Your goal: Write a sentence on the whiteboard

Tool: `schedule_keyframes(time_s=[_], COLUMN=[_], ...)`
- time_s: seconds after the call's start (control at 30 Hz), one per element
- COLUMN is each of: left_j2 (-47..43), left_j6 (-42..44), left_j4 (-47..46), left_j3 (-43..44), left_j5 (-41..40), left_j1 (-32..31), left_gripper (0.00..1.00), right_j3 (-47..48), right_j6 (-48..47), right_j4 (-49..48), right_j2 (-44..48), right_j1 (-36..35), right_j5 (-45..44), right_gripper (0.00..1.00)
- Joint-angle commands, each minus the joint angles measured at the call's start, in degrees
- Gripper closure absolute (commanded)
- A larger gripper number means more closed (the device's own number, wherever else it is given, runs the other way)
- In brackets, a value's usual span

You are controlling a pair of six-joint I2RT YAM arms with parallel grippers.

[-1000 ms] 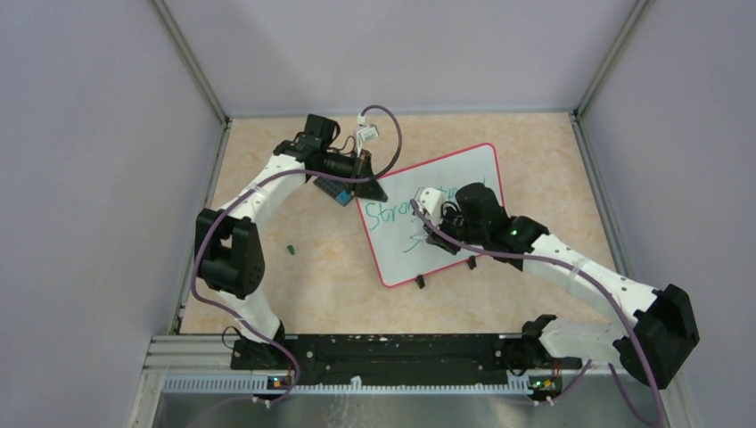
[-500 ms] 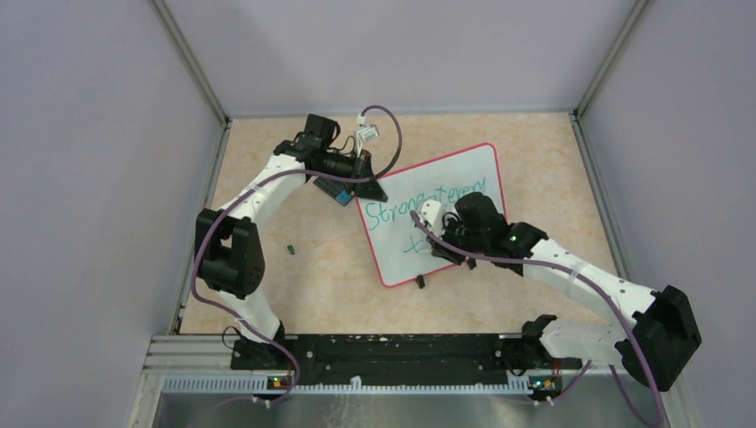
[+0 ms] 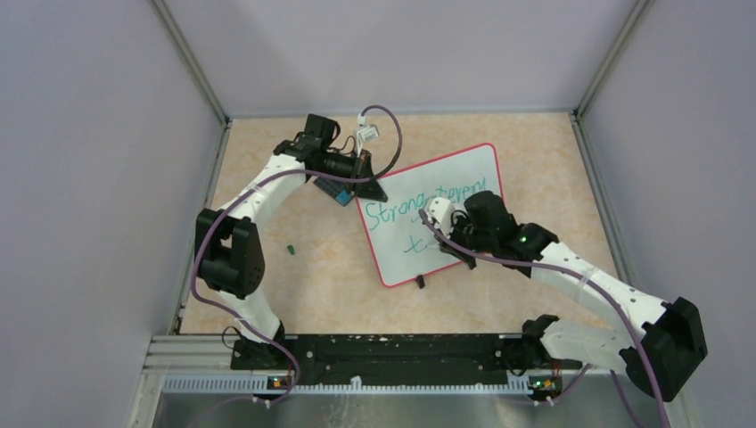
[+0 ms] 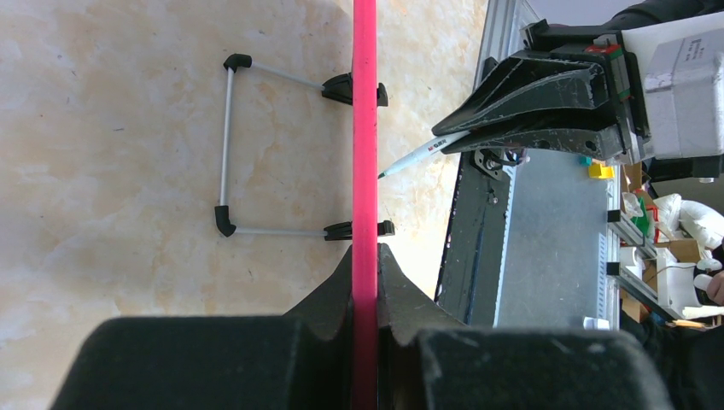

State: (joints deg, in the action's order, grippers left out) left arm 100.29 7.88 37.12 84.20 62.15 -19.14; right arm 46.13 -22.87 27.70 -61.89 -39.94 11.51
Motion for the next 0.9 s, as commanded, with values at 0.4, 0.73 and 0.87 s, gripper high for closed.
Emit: schedule_keyframes(time_s=[0.4, 0.73, 0.87], left_j2=[1.5, 1.7, 1.8], left_j6=[3.7, 3.6, 3.7], left_j4=[2.2, 2.1, 2.1], left_j3=[0.2, 0.0, 0.1], left_j5=[-2.6, -2.6, -2.5], left_j1=[-1.1, -1.1, -1.2], left_gripper=[1.0, 1.0, 1.0], right_j3=[4.0, 2.7, 1.5], right_j6=[1.3, 2.0, 1.9], right_j4=[-3.3, -4.1, -2.7], right_j2=[0.9, 0.6, 1.5], right_j1=[0.4, 2.1, 2.4], right_j5=[-2.0, -4.8, -4.3], right_gripper=[1.0, 1.0, 1.0])
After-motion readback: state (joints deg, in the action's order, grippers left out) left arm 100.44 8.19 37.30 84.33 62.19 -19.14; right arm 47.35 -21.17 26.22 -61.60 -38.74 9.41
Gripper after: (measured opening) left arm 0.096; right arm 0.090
